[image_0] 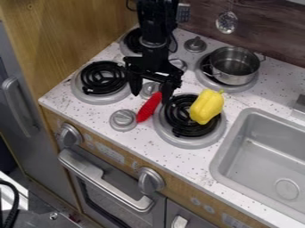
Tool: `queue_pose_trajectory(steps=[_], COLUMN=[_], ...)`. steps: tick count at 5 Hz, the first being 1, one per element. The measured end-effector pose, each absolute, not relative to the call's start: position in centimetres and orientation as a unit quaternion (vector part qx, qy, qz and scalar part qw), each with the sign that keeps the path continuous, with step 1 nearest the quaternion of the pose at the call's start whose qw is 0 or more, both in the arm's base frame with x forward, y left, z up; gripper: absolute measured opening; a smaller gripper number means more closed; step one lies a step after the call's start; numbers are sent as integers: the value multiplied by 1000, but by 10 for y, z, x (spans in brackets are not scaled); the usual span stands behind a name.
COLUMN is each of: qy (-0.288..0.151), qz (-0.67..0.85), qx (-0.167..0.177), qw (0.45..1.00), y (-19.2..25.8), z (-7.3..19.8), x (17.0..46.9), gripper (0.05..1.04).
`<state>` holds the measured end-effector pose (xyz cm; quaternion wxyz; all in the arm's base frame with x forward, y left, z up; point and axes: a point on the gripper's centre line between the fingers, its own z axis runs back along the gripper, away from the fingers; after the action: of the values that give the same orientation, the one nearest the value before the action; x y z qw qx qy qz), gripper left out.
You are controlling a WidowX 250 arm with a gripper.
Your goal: Move the red fork to the bottom left side burner
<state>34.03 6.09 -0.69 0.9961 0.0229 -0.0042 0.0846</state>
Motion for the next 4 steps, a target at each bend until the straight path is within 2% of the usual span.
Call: queue_pose_trajectory(steps=[2, 4], qy=[36, 52], qz=[93, 118], qx=[15, -4], qw=[995, 992], y=[64, 83], z=[-37, -57], x=[334, 342], gripper=[997, 997])
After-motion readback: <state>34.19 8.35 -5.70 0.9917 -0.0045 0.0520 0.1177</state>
